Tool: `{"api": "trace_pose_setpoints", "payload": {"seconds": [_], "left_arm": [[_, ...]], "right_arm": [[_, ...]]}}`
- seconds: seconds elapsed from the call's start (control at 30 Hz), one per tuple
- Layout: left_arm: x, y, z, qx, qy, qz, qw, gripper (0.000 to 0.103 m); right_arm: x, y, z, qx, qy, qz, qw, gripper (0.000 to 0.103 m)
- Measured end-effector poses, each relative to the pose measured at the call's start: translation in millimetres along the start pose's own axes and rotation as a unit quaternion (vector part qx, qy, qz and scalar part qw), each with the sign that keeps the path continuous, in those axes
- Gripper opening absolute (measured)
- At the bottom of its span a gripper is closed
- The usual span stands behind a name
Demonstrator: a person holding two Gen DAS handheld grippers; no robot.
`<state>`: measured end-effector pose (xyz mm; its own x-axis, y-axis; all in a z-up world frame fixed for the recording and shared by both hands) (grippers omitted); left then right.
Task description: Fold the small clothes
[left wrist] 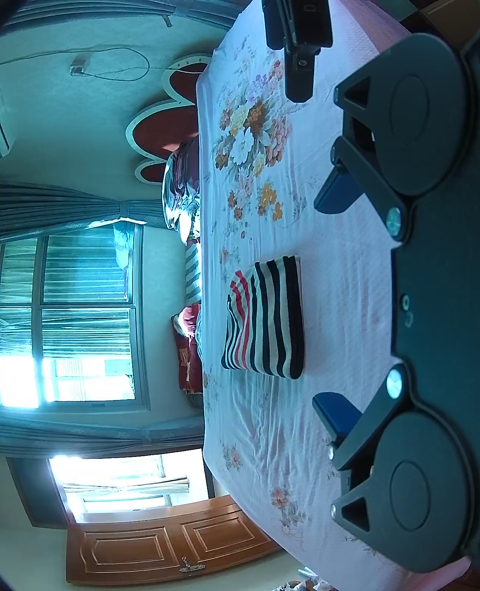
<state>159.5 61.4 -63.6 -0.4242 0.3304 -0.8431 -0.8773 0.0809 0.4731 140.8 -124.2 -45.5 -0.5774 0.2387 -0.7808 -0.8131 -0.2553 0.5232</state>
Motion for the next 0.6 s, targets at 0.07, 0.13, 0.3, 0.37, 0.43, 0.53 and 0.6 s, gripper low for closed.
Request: {"api": "trace_pose_setpoints", "payload": {"seconds": [0.07,0.13,0.3,0.37,0.43,0.53,0.6], "left_arm": [[0.0,-0.1,-0.2,0.0,0.0,0.0,1.0,0.103],[0.1,0.0,-0.3,-0.001,-0.001,0.0,1.0,0.103],[-0.5,0.3,-0.6,-0.002,-0.001,0.0,1.0,0.103],[-1.0,0.4,-0.2,-0.003,0.001,-0.001,1.0,0.103],[-2.5,-0.3,0.4,-0.005,0.003,-0.001,1.0,0.103],[-2.3,-0.1,0.6,-0.006,0.001,0.0,1.0,0.103],[-2.5,-0.2,0.8,-0.006,0.003,-0.001,1.0,0.103]], "right_arm": [[0.1,-0.2,0.1,0.0,0.0,0.001,1.0,0.103],[0.0,-0.1,0.0,0.001,0.0,0.0,1.0,0.103],[-0.2,-0.7,-0.3,0.001,0.0,0.0,1.0,0.103],[-0.5,-1.1,-0.1,0.001,0.0,0.0,1.0,0.103],[-0.7,-2.1,0.0,0.0,0.002,0.0,1.0,0.103],[-0.4,-3.7,0.4,-0.001,0.003,0.001,1.0,0.103],[0.0,-5.5,0.2,-0.001,0.004,0.003,1.0,0.103]]}}
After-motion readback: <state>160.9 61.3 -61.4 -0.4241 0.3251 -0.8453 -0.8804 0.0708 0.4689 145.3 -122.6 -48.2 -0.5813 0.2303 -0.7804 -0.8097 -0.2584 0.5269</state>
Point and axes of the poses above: each gripper's, at about its wrist camera, not at the fingertips, and y roughly against the way its jaws point, z to its left, x to its underside, the point moved 10 cm from there along -y, roughly the way its jaws point, and after that the axes turned 15 degrees about -y, right-handed, at the moved point
